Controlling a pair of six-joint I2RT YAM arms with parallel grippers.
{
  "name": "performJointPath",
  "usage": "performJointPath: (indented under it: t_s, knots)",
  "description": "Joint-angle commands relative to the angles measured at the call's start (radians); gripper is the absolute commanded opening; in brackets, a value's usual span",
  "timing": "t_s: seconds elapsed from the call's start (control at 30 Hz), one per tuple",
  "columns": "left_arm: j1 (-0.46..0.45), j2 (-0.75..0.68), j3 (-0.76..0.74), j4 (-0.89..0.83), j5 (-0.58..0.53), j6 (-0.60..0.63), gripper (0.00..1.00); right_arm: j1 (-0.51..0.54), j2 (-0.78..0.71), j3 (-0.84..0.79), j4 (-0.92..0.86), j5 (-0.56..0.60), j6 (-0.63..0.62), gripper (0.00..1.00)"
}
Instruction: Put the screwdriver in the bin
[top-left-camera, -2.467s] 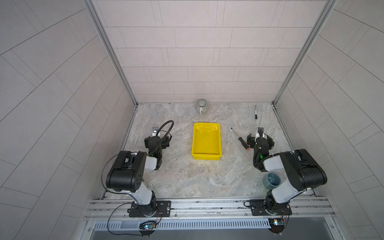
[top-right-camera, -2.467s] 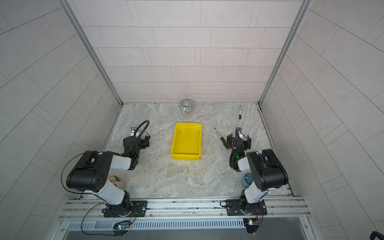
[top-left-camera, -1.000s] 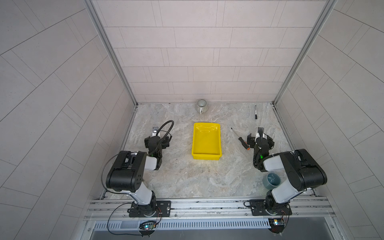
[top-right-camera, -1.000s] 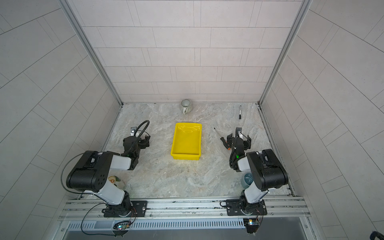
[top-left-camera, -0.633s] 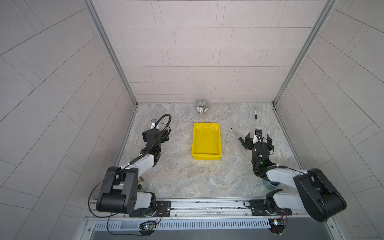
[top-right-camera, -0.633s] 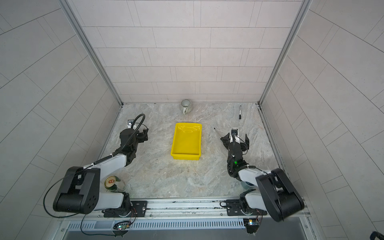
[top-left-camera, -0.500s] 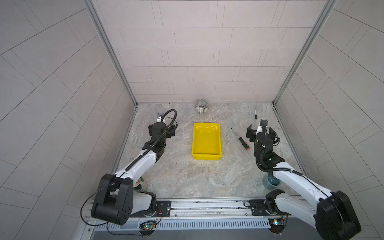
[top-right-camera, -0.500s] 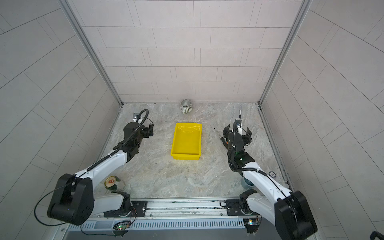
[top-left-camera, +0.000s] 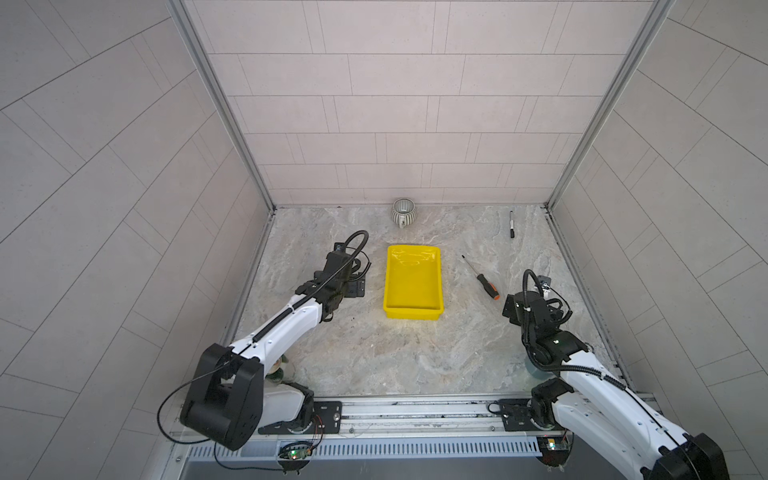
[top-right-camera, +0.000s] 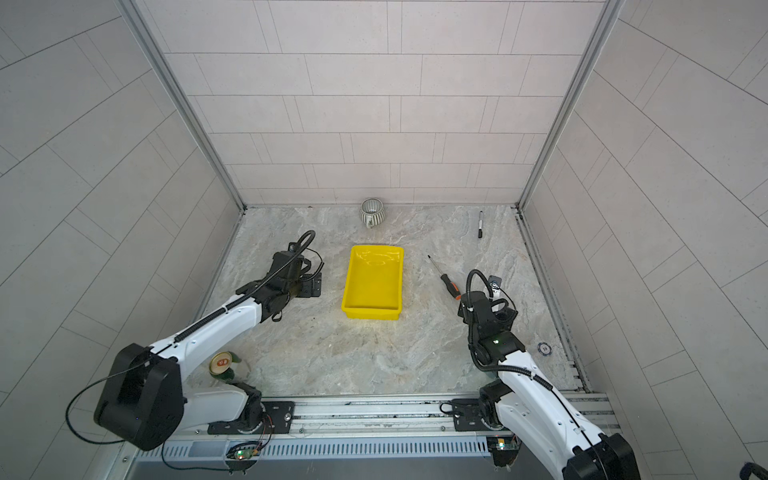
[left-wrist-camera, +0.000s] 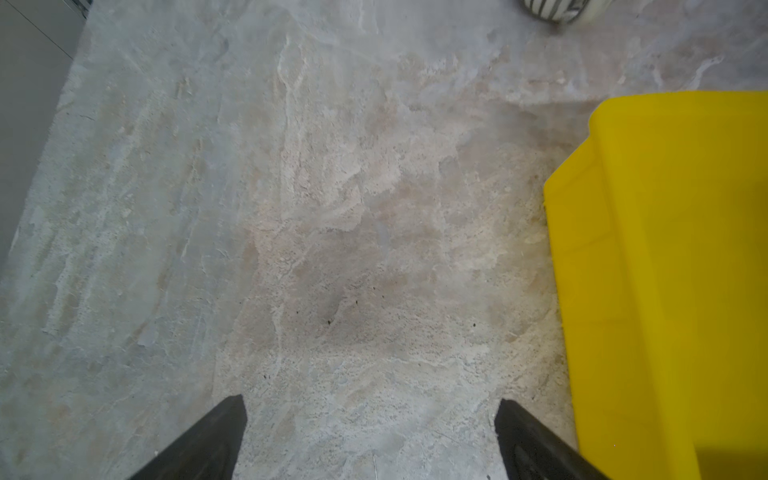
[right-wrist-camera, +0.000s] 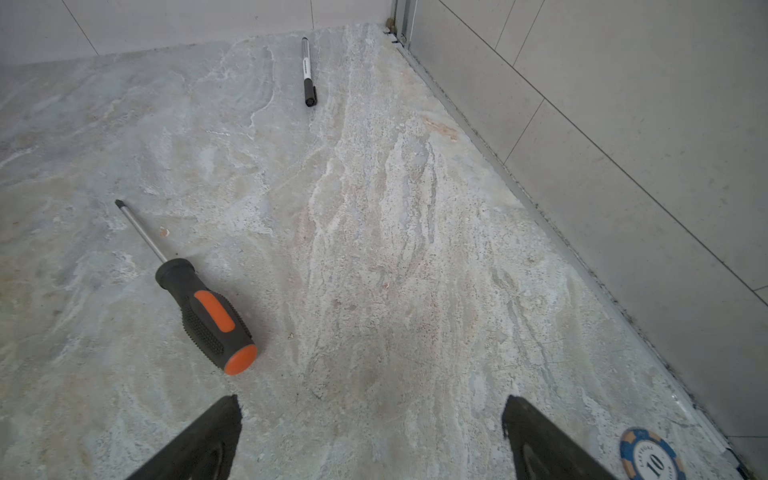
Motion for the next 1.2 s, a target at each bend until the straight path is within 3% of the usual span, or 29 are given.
performJointPath:
  t_s: [0.0, 0.2, 0.37, 0.47, 0.57, 0.67, 0.97, 1.17]
  knots:
    - [0.002, -0.012, 0.052, -0.100, 0.016, 0.002, 1.00, 0.006, 0.003, 0.014, 0.004, -0.014, 0.018, 0.99]
    - [0.002, -0.125, 0.010, -0.237, 0.005, -0.092, 1.00, 0.001, 0.102, 0.098, -0.027, -0.086, 0.000, 0.99]
    - [0.004, -0.220, -0.094, -0.206, -0.031, -0.126, 1.00, -0.051, 0.356, 0.292, -0.033, -0.288, -0.063, 0.98]
    - [0.004, -0.271, -0.123, -0.184, -0.043, -0.137, 1.00, -0.072, 0.567, 0.443, -0.115, -0.405, -0.077, 0.86]
    - [0.005, -0.307, -0.149, -0.185, -0.073, -0.180, 1.00, -0.074, 0.748, 0.617, -0.285, -0.426, -0.091, 0.72]
    - [0.005, -0.347, -0.169, -0.183, -0.088, -0.193, 1.00, -0.076, 0.874, 0.699, -0.351, -0.448, -0.121, 0.66]
    - [0.008, -0.480, -0.248, -0.246, -0.270, -0.352, 1.00, -0.076, 0.945, 0.704, -0.355, -0.472, -0.130, 0.63]
    - [0.010, -0.525, -0.297, -0.211, -0.251, -0.359, 1.00, -0.076, 0.967, 0.691, -0.345, -0.472, -0.132, 0.63]
